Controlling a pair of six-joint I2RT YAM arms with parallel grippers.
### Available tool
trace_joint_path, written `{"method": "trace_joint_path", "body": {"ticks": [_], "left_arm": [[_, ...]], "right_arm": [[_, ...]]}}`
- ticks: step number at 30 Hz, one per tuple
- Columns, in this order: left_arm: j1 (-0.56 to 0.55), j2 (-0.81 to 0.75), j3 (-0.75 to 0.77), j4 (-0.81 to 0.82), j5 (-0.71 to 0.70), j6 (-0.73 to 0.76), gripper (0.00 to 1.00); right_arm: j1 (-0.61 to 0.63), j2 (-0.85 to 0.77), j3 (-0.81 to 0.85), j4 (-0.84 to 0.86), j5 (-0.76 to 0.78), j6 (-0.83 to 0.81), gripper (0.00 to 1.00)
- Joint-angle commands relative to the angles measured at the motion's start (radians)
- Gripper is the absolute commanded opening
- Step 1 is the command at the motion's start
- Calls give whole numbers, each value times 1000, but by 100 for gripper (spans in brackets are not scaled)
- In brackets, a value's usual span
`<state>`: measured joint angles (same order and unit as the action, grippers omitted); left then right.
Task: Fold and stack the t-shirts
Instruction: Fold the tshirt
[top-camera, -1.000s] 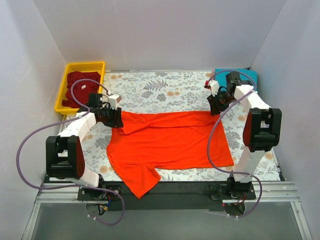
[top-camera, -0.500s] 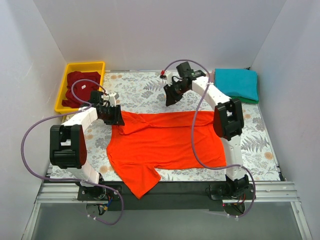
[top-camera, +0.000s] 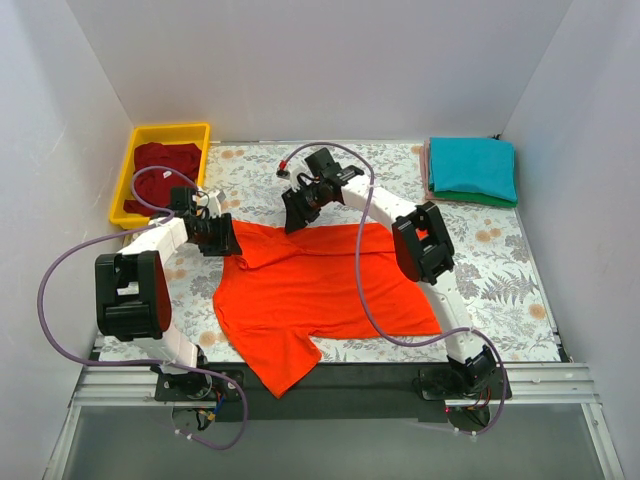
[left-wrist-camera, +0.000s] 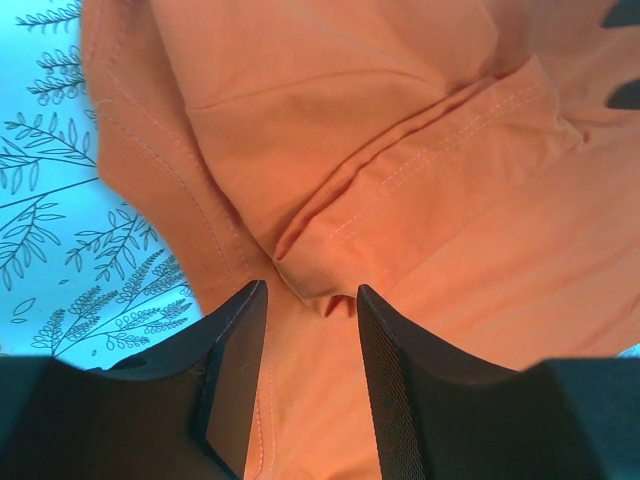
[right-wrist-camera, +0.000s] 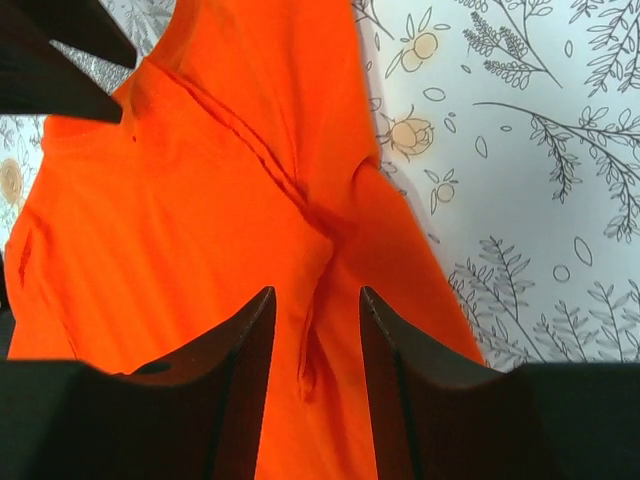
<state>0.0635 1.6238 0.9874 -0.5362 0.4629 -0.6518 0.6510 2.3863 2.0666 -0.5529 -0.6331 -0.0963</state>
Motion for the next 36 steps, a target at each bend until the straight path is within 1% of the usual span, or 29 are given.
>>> {"method": "trace_joint_path", "body": {"ticks": [1, 7, 19, 22, 25, 26, 28, 29, 31, 32, 33, 35, 36], "left_arm": [[-2, -42, -10, -8, 37, -6, 40], [-2, -18, -6, -1, 43, 1, 40], [-2, 38, 43, 8, 66, 6, 39], [-4, 42, 50, 8, 79, 7, 37], [-2, 39, 53, 8, 98, 6, 33], [-4, 39, 53, 8, 103, 6, 32], [-2, 39, 56, 7, 105, 9, 28], [-2, 41, 56, 7, 105, 11, 23], [-2, 42, 59, -1, 103, 20, 16], [-2, 39, 59, -4, 102, 26, 13], [-2, 31, 59, -11, 102, 40, 7], [-2, 21, 53, -21, 89, 61, 0], [-4, 5, 50, -31, 86, 92, 0]], "right_arm": [[-7, 39, 55, 122, -36, 107, 46], [9, 96, 78, 131, -59, 129, 47], [30, 74, 38, 159, -114, 144, 44], [38, 79, 35, 162, -116, 144, 42], [39, 80, 27, 162, -120, 145, 34], [39, 76, 24, 160, -122, 145, 26], [39, 67, 18, 160, -126, 142, 17], [39, 56, 13, 162, -128, 141, 11], [39, 45, 6, 159, -132, 135, 4], [39, 33, 1, 159, -132, 132, 1], [39, 24, -14, 160, -134, 130, 1], [39, -2, -46, 160, -146, 118, 1], [39, -13, -57, 160, -151, 112, 1]]}}
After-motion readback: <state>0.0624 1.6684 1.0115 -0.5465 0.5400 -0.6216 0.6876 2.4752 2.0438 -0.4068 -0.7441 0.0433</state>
